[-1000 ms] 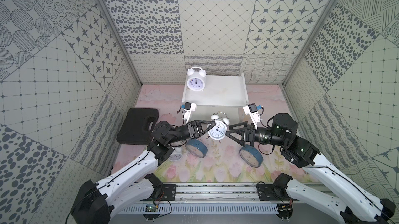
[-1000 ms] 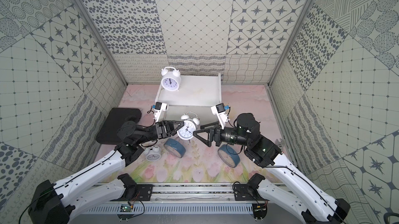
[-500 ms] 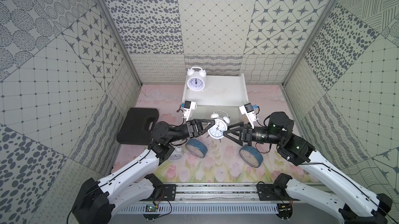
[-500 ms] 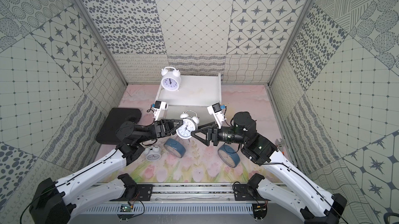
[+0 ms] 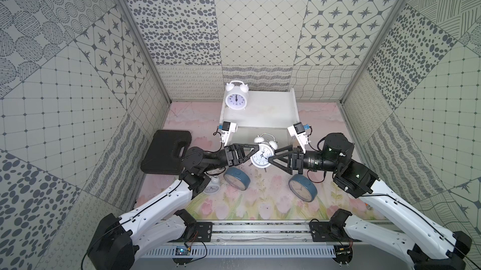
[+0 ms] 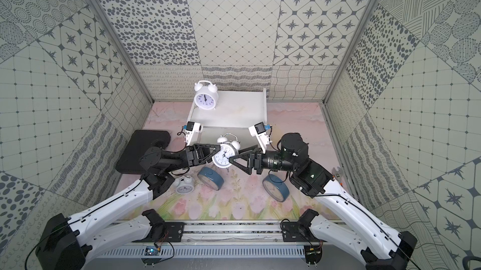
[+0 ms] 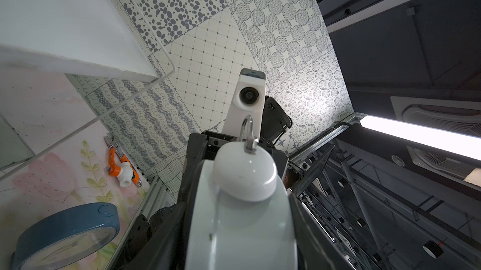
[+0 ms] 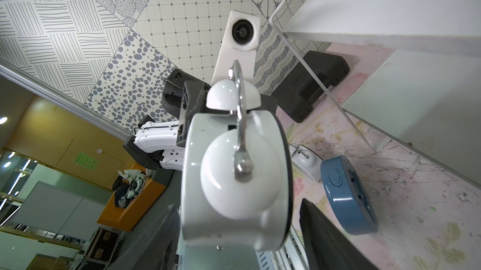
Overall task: Place the alarm clocks on the shelf by style
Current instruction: Place the alarm on the shelf.
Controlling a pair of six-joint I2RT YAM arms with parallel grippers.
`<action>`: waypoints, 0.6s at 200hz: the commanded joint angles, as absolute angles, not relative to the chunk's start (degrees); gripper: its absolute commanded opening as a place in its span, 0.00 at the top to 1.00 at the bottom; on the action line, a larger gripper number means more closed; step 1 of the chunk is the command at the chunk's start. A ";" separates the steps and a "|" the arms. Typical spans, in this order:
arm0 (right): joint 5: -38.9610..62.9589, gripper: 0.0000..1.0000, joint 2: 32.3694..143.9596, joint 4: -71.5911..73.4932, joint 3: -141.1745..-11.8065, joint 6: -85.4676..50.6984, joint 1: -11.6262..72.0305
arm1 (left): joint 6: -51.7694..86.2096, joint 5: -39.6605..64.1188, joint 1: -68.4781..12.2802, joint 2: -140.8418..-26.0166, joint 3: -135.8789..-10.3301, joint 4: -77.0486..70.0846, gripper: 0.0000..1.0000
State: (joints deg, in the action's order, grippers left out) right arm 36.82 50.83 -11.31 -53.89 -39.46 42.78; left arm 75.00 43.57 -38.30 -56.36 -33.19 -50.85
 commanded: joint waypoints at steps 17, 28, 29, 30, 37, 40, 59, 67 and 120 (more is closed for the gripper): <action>36.71 0.25 50.14 -9.83 -55.73 -38.67 43.06 | 75.18 44.57 -38.54 -55.63 -32.61 -58.65 0.82; 36.69 0.28 50.08 -10.09 -55.81 -38.58 43.02 | 75.06 44.65 -38.54 -55.47 -32.54 -58.37 0.82; 36.72 0.28 50.09 -10.10 -55.81 -38.58 43.00 | 75.02 44.65 -38.52 -55.46 -32.58 -58.32 0.82; 36.77 0.29 50.09 -10.10 -55.81 -38.54 42.99 | 74.99 44.60 -38.51 -55.46 -32.55 -58.30 0.82; 36.84 0.31 50.10 -10.19 -55.81 -38.51 43.06 | 74.90 44.60 -38.48 -55.38 -32.58 -58.12 0.82; 36.89 0.32 50.10 -10.13 -55.86 -38.57 43.03 | 74.83 44.57 -38.53 -55.37 -32.55 -58.05 0.82; 36.88 0.39 49.94 -10.71 -55.98 -38.27 42.99 | 74.59 44.53 -38.51 -55.18 -32.52 -57.60 0.82; 36.82 0.40 49.84 -10.96 -56.13 -38.14 43.06 | 74.40 44.56 -38.47 -55.18 -32.52 -57.32 0.81; 36.08 0.48 50.18 -13.52 -57.50 -36.34 43.04 | 70.61 43.06 -38.50 -53.54 -32.38 -49.23 0.46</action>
